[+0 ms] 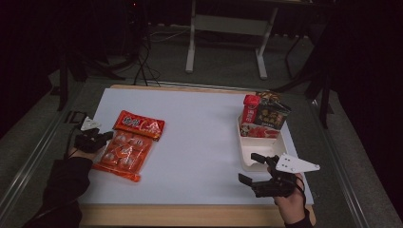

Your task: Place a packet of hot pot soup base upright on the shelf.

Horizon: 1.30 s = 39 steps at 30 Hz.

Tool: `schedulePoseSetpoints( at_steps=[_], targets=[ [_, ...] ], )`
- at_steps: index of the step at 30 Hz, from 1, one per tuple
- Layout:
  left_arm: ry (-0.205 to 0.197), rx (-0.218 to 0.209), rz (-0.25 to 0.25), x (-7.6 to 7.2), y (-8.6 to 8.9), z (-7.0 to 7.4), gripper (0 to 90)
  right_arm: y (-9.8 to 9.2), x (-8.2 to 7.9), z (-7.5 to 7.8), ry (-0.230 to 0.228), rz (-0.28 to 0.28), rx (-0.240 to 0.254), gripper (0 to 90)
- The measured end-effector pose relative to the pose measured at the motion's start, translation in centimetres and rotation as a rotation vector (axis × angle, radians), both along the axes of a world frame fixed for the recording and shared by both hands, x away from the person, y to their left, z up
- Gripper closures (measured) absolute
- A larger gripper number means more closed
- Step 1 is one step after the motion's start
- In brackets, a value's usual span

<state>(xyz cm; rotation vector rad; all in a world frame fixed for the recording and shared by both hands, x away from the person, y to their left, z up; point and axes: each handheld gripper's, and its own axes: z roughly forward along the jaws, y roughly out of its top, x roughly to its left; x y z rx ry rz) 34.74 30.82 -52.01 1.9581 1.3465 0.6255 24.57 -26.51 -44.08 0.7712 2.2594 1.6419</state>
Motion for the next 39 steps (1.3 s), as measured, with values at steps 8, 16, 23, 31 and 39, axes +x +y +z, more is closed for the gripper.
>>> schedulePoseSetpoints(
  at_steps=[8,16,23,31,39],
  targets=[
    [0.041,0.018,-0.007,1.4,0.0,-1.6,90.0,0.1,-0.1,-0.1,0.002,0.002,-0.008,13.3],
    [0.031,-0.024,-0.035,1.2,0.1,-2.1,90.0,0.1,-0.1,-0.1,0.007,0.012,-0.006,13.4],
    [0.036,-0.011,-0.049,0.9,-2.0,-2.0,90.0,0.2,-0.1,-0.2,0.008,0.012,-0.01,13.5],
    [0.054,-0.02,-0.07,0.5,-5.4,-1.8,90.0,0.2,-0.1,-0.1,0.005,0.015,-0.014,13.5],
    [0.054,-0.03,-0.141,-0.1,-9.0,-1.8,90.0,0.0,0.0,-0.1,0.004,0.01,-0.009,13.6]
  ],
)
